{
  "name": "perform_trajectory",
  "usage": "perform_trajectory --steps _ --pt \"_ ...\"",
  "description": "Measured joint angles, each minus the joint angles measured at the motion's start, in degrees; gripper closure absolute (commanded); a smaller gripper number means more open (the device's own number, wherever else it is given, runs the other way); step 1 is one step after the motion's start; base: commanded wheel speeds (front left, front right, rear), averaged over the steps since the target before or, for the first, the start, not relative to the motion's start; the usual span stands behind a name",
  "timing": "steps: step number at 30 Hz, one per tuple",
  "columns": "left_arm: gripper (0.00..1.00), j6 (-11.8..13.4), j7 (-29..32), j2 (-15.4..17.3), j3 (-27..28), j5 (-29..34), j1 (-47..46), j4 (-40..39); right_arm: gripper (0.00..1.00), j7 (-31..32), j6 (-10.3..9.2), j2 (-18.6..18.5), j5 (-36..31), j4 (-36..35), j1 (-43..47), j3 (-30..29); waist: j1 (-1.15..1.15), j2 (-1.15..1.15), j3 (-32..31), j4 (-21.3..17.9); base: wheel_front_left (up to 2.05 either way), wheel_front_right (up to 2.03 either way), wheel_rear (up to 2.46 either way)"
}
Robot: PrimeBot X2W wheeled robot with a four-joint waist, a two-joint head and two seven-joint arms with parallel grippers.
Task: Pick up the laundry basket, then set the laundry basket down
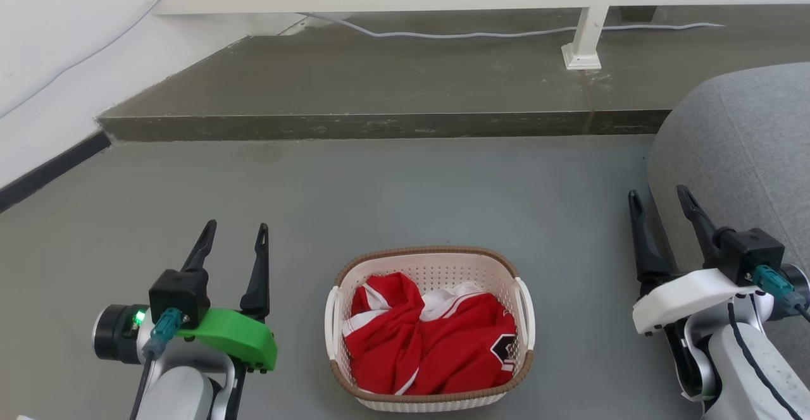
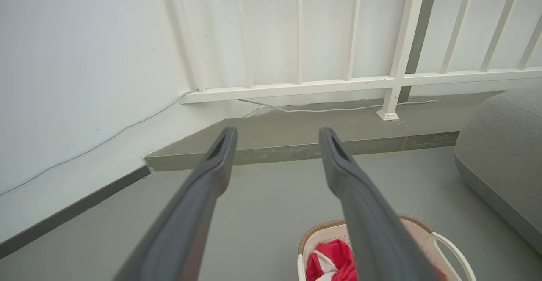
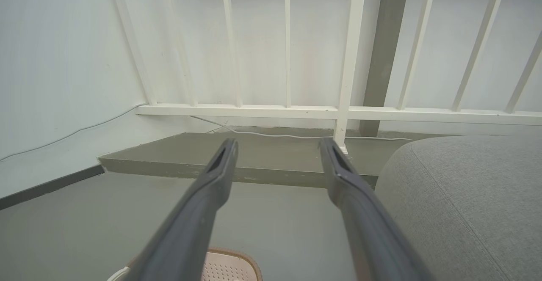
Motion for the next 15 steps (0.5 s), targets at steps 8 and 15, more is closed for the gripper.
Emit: perform_trajectory --steps 8,15 --pt "0.00 0.05 0.00 -0.05 0.02 0.01 -0.29 0.62 0.00 0.00 0.09 0.20 0.00 0.80 0.00 -0.24 0.00 0.00 -0.02 0.02 0.00 0.00 0.00" --pt "0.00 0.05 0.01 -0.20 -0.04 0.02 -0.38 1.27 0.00 0.00 0.49 0.34 0.00 1.21 0.00 -0.42 0.00 0.00 -0.06 0.01 0.00 0.00 0.00"
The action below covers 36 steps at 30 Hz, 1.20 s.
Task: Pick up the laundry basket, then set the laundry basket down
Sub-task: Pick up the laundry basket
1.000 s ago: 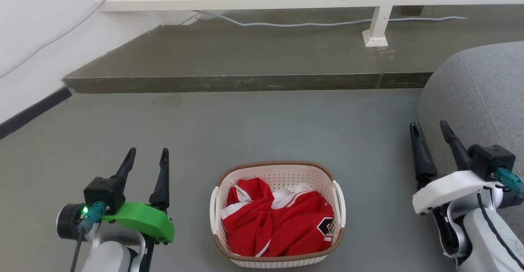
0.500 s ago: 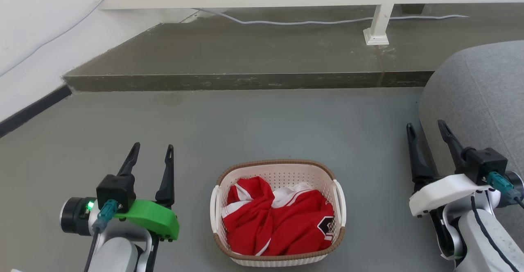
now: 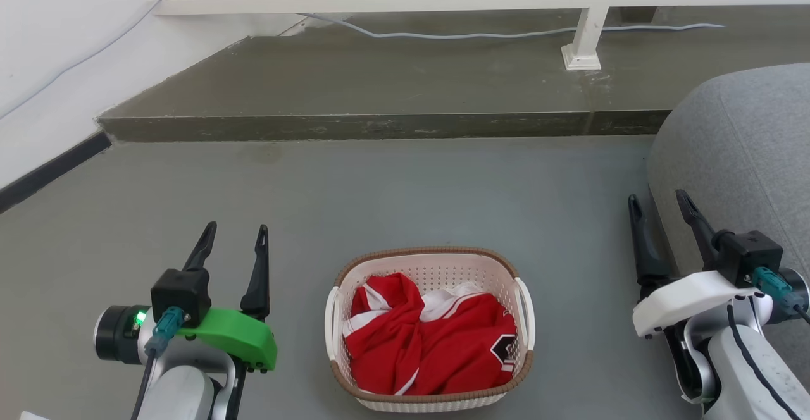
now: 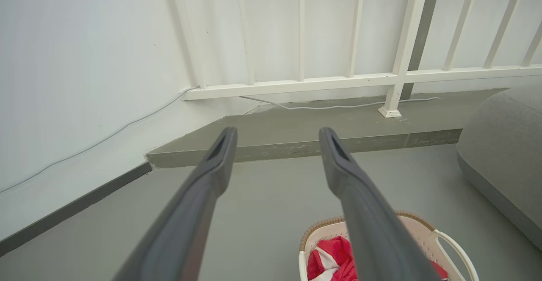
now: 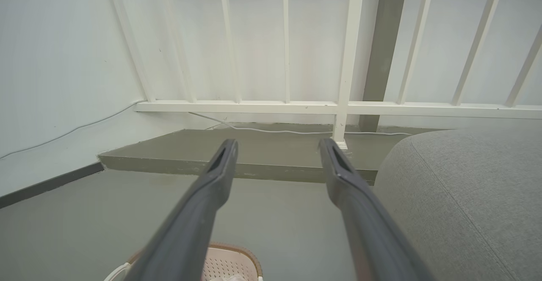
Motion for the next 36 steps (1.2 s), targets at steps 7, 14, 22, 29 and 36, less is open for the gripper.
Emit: perform_trajectory --steps 7,14,22,29,36 --pt "0.00 0.00 0.00 -0.05 -0.02 0.00 -0.19 0.76 0.00 0.00 0.13 0.45 0.01 0.38 0.00 -0.19 0.00 0.00 0.15 -0.04 0.00 0.00 0.00" --pt "0.00 0.01 0.01 -0.05 0.00 0.00 -0.52 0.43 0.00 0.00 0.60 0.66 0.01 0.31 -0.03 -0.40 0.00 0.00 1.32 -0.21 0.00 0.00 0.00" --pt "0.00 0.01 0.07 -0.32 0.07 0.03 -1.89 -0.93 0.00 0.00 0.73 0.81 0.03 0.10 -0.40 -0.82 0.00 0.00 4.49 -0.46 0.00 0.00 0.00" --pt "0.00 0.20 0.09 -0.52 0.22 0.03 -2.98 -1.54 0.00 0.00 1.11 1.31 0.13 -0.57 -2.11 -1.15 0.00 0.00 8.87 -0.81 0.00 0.00 0.00" --pt "0.00 0.20 0.09 -0.79 0.10 0.04 -5.28 -2.31 0.00 0.00 1.57 1.64 0.15 -0.59 -3.65 -1.10 0.00 0.00 14.16 -1.21 0.00 0.00 0.00"
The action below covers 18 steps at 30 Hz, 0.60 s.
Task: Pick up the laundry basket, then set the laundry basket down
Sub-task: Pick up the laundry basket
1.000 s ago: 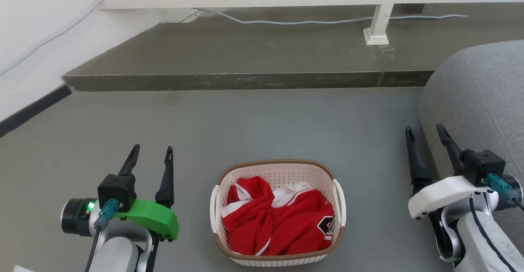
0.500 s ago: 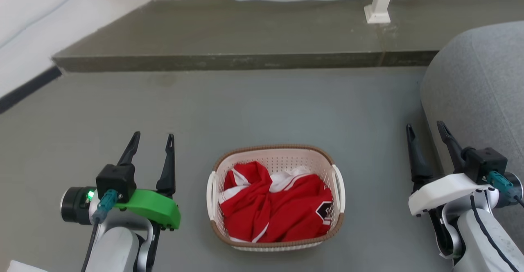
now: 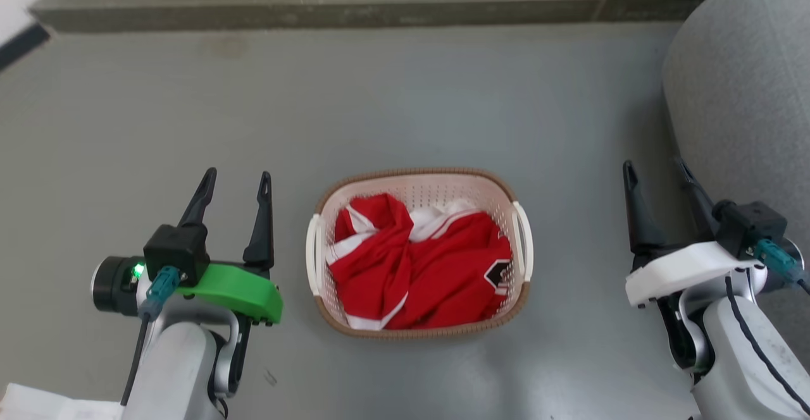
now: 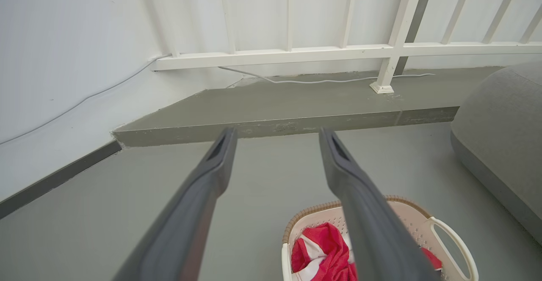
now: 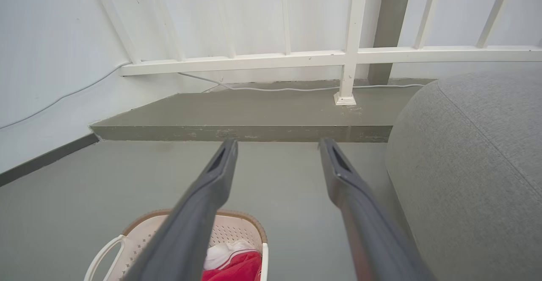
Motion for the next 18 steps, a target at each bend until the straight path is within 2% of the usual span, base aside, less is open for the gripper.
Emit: perform_trajectory --steps 18 --pt "0.00 -0.03 1.09 -1.85 -0.18 0.78 -7.30 2.08 0.00 -0.01 1.66 0.32 -0.07 1.93 -8.92 1.23 0.00 0.00 14.52 -0.16 0.00 0.00 0.00"
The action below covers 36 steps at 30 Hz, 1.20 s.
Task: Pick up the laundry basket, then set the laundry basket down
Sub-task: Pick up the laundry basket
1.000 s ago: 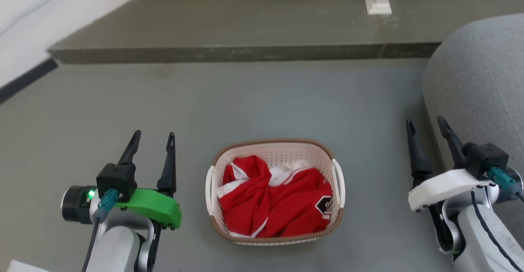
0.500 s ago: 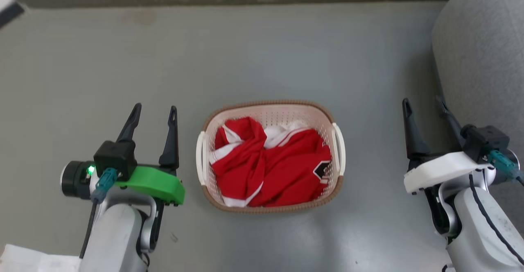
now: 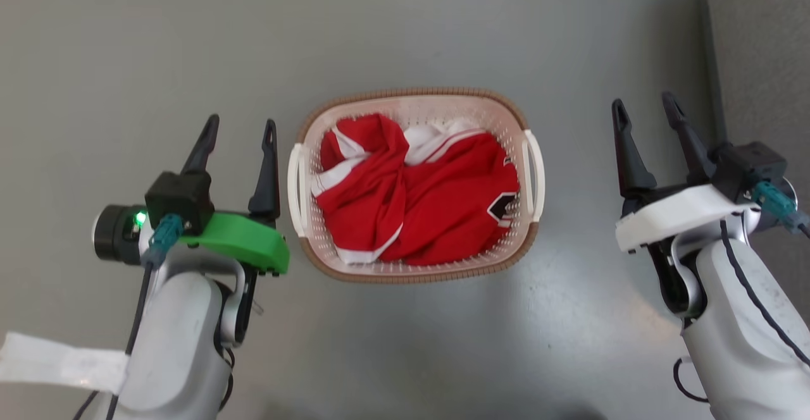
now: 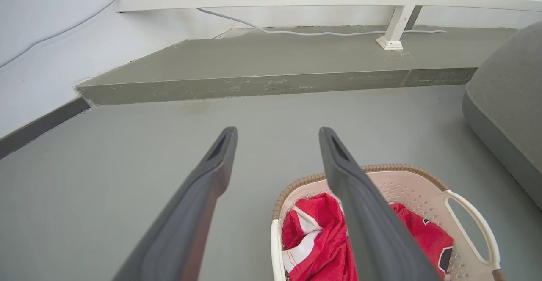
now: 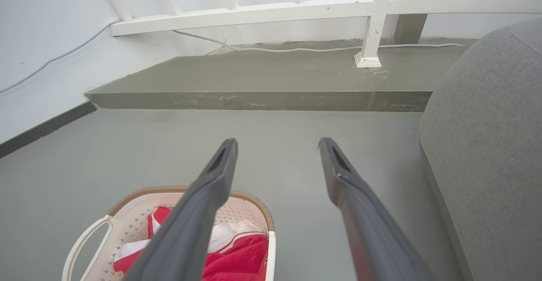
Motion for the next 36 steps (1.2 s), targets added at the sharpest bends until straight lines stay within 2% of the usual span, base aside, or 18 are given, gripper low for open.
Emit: perform_trajectory --steps 11,23,36 --pt "0.00 -0.86 2.96 -0.22 0.56 -1.12 -8.39 5.34 0.00 0.12 0.42 2.04 0.09 3.63 -7.22 0.57 0.00 0.00 9.03 -0.16 0.00 0.00 0.00" --pt "0.00 -4.35 3.96 -1.27 0.53 -2.58 -16.60 14.52 0.00 0.85 1.91 2.55 -0.02 12.61 -14.03 2.82 0.00 0.00 17.74 -0.51 0.00 0.00 0.00" --pt "0.00 -7.30 5.49 -1.27 -0.73 -2.45 -19.74 26.39 0.00 0.94 3.43 4.02 0.02 21.95 -19.15 5.38 0.00 0.00 22.72 -1.89 0.00 0.00 0.00"
